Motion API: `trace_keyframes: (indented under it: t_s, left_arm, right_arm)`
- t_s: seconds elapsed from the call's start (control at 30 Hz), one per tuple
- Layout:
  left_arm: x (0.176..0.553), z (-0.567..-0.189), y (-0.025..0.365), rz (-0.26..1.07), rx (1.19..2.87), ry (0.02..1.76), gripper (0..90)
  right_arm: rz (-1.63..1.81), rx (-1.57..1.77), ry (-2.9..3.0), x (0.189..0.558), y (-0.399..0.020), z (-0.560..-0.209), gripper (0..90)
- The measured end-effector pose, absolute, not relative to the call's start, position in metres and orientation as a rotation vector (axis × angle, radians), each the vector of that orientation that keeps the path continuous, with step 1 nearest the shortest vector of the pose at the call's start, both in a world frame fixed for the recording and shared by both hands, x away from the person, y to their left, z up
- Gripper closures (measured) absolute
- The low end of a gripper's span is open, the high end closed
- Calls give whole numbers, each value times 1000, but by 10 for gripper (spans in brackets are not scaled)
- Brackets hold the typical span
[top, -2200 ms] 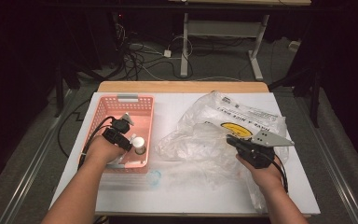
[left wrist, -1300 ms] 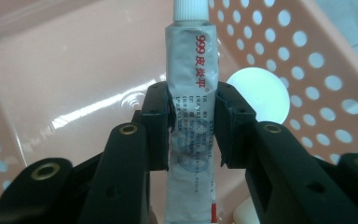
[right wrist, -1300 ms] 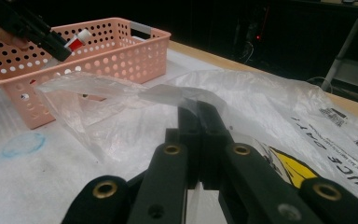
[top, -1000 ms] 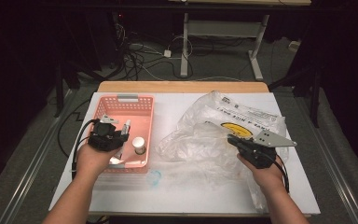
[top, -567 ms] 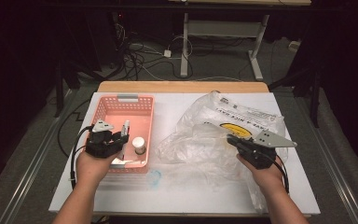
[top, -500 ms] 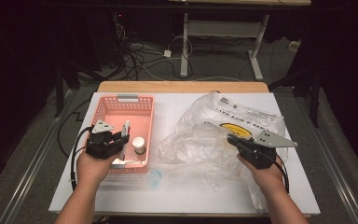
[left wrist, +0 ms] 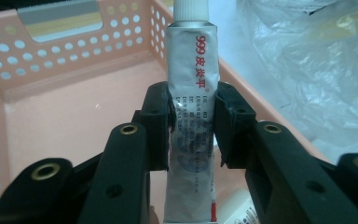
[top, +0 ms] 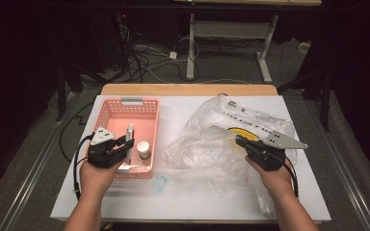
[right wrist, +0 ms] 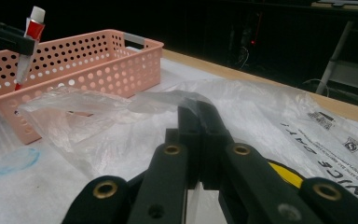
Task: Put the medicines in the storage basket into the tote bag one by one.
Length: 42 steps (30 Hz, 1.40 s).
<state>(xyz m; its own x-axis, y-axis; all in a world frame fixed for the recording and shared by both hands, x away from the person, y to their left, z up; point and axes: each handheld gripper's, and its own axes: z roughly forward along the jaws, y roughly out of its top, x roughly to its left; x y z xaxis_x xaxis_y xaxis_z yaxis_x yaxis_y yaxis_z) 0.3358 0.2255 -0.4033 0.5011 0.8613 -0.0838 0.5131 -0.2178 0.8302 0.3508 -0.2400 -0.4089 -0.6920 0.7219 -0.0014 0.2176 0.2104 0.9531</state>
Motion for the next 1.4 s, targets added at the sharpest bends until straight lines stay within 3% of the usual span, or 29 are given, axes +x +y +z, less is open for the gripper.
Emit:
trace_keyframes:
  t_s: [0.43,1.4]
  left_arm:
    - [320,-378,206,566,1840,1034,672]
    - [298,-382,151,405,1870,858,671]
  right_arm:
    - [1502,864,2031,350,-239,-406,900]
    - [1514,851,2006,350,-239,-402,900]
